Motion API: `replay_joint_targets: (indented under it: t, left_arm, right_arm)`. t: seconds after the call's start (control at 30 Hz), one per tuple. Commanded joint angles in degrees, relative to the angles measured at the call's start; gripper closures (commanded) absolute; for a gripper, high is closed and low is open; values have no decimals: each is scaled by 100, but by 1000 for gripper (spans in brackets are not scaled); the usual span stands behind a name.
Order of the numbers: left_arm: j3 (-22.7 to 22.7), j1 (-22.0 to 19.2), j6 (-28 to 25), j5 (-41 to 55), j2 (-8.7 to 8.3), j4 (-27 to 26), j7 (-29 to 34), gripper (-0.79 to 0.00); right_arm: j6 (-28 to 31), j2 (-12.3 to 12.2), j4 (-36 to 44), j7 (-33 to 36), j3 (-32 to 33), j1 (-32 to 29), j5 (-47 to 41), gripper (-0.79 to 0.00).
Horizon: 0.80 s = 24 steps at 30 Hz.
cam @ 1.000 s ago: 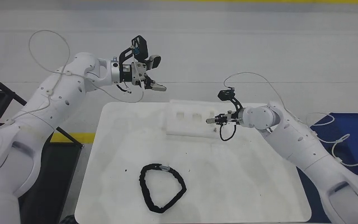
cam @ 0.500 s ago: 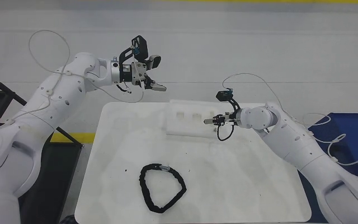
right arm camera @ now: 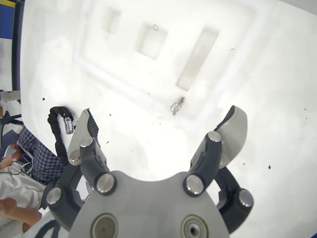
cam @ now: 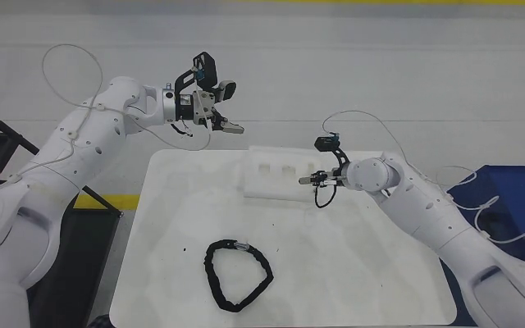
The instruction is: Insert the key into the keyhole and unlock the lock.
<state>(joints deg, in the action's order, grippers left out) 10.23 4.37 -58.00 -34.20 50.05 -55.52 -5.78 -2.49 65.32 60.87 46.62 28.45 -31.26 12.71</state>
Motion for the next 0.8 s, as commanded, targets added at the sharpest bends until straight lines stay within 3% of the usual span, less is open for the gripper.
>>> replay_joint_targets:
  t: [0.0,0.47,0.7,0.77]
  left_arm:
    - [0,0,0,0,0,0,-1,-785]
    - [0,0,0,0,0,0,-1,-785]
    - [0,0,0,0,0,0,-1,-785]
    - [0,0,0,0,0,0,-1,-785]
  right_arm:
    - [-281,46,96,17,-70,-38,129,-785]
    - [-1247,471,-1,191,-394,-20,765,-785]
    - [-1294,609,-218,279,-359,-40,751,-529]
    - [-1311,645,-279,298,-350,-27,786,-502]
